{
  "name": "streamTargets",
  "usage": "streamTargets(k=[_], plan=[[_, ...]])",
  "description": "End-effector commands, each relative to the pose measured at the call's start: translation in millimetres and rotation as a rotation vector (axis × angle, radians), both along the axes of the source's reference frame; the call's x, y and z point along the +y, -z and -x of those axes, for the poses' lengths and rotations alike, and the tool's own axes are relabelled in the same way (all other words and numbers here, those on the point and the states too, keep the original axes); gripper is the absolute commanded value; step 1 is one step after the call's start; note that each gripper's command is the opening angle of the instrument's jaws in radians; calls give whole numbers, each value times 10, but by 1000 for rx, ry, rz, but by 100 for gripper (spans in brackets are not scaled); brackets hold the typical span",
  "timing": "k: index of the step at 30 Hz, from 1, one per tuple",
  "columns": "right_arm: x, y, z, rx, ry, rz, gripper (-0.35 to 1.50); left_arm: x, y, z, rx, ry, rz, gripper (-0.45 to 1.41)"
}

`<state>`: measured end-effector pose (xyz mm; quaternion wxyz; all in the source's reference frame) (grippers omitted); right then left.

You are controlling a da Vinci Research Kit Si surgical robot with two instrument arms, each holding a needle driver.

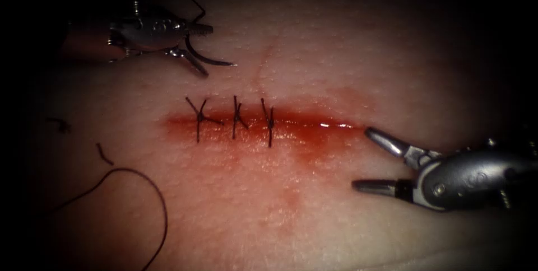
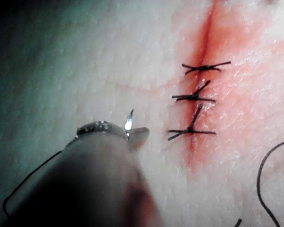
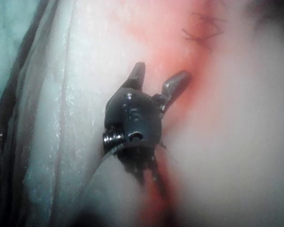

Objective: Wound Closure
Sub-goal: Grab the needle near the tip with the left grasper.

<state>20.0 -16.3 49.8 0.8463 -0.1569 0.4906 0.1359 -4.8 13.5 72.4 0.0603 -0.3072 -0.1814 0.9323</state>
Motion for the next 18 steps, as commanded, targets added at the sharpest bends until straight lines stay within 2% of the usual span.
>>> streamTargets(k=[1, 10, 13, 15, 16, 18], plan=[[-2, -6, -7, 2, 1, 0, 118, 2, -8, 6, 6, -12, -1, 49], [-1, -7, -8, -1, 1, -2, 118, -1, -24, 20, 56, -42, -26, 47], [-1, -7, -8, -3, 3, -3, 118, -3, -27, 21, 74, -44, -40, 14], [-1, -7, -8, -3, 3, -3, 116, -6, -28, 20, 82, -50, -46, -18], [-1, -7, -8, -3, 3, -3, 115, -8, -29, 20, 87, -57, -48, -45], [-1, -7, -8, -3, 2, -3, 115, -9, -29, 21, 92, -55, -43, -45]])
